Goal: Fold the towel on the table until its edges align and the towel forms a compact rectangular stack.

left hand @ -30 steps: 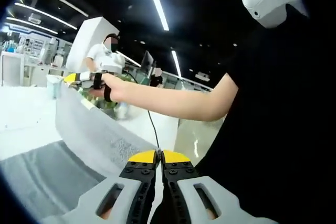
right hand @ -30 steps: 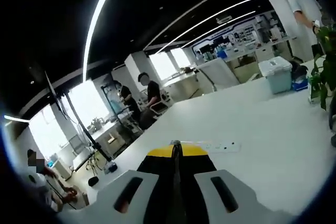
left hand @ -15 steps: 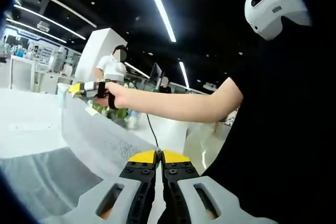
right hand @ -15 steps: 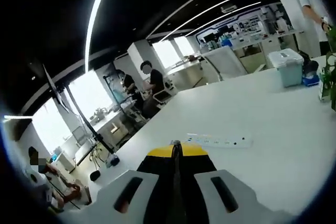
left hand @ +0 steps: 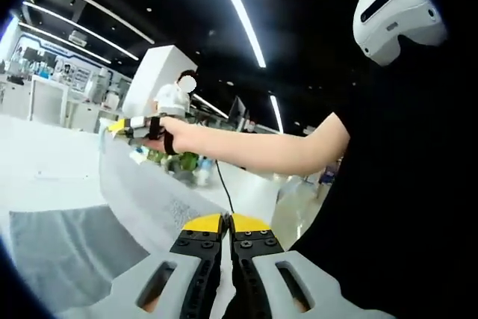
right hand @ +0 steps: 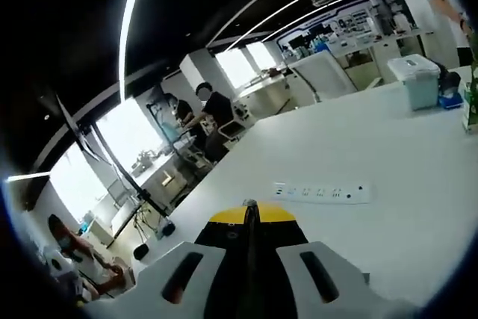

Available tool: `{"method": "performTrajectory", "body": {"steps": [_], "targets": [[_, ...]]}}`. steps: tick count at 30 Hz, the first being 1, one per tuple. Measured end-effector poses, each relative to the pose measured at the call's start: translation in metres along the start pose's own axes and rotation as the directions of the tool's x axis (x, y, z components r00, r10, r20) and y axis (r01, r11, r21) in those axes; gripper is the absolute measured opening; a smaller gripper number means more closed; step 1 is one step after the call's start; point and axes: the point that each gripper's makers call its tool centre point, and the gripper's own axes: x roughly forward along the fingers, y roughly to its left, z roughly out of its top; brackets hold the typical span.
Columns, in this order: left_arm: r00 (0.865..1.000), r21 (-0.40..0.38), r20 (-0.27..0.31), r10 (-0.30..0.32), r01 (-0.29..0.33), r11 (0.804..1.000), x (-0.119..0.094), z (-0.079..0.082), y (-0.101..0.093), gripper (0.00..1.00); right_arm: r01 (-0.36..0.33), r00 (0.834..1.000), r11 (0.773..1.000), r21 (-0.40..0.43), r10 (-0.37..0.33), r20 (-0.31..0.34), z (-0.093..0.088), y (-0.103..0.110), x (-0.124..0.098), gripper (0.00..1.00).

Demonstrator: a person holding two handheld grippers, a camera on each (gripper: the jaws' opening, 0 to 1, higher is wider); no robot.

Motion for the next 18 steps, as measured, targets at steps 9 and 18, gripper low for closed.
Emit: {"method": "performTrajectory", "body": {"steps": [9,18], "targets": [[1.0,-0.034,0.017,0.026,-0.025,0.999,-0.009,-0.002,0.009,0.02,-0.016,1.0,1.0,-0.015,0.016,-0.02,-0.003,0.007,0.009,0.0],[0.999,-0.03,-0.023,0.039,-0.04,0.999,-0.012,-0.013,0.007,0.02,-0.029,0.997,0.999,-0.035,0.026,-0.066,-0.014,0.011,0.024,0.0]]}}
